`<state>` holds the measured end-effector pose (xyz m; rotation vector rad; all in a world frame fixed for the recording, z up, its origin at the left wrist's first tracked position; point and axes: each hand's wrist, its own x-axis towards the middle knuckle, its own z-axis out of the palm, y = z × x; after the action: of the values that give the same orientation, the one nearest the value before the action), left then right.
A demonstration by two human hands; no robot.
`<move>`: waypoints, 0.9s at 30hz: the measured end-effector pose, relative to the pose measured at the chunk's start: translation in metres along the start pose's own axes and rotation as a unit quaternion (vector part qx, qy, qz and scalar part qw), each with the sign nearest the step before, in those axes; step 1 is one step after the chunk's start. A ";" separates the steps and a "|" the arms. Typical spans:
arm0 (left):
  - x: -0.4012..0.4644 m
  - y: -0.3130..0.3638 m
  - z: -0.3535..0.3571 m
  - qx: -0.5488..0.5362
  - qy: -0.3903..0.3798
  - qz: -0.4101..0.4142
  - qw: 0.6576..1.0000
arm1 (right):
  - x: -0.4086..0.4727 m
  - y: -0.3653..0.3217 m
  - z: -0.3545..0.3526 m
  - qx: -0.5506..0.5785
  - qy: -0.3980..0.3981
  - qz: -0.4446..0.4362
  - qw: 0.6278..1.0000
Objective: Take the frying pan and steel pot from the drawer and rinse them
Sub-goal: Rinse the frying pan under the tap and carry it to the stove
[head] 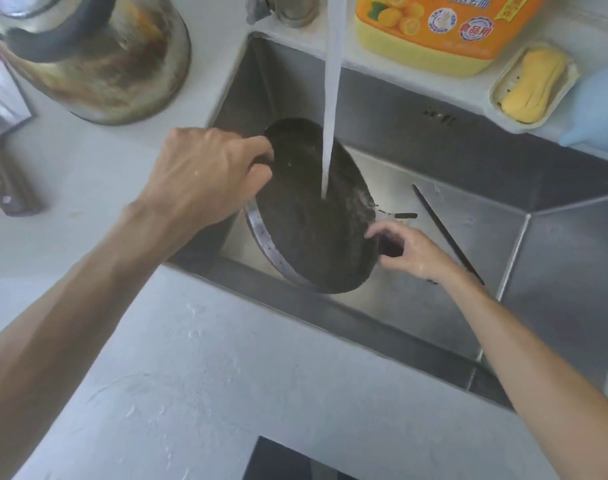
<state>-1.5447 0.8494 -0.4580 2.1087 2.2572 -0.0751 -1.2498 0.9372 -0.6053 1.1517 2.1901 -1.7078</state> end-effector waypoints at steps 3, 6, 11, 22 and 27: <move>-0.006 -0.016 0.030 -0.073 -0.149 -0.126 0.978 | -0.005 -0.024 -0.037 -0.102 -0.034 0.006 0.994; -0.020 -0.014 0.067 -0.202 -0.308 -0.184 0.911 | -0.013 -0.052 -0.071 -0.324 -0.025 -0.003 0.946; -0.022 0.005 0.102 -0.284 -0.289 -0.208 0.890 | -0.029 -0.060 -0.079 -0.497 0.168 -0.157 0.837; -0.022 0.004 0.011 0.002 0.147 0.040 0.988 | -0.009 0.004 0.000 0.003 0.179 -0.069 0.982; -0.003 0.000 -0.006 -0.010 0.039 -0.021 0.999 | 0.006 -0.007 0.005 0.064 -0.030 -0.022 0.997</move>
<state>-1.5446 0.8472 -0.4516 2.0889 2.3355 0.0282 -1.2604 0.9350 -0.6048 1.0731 2.1139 -1.8986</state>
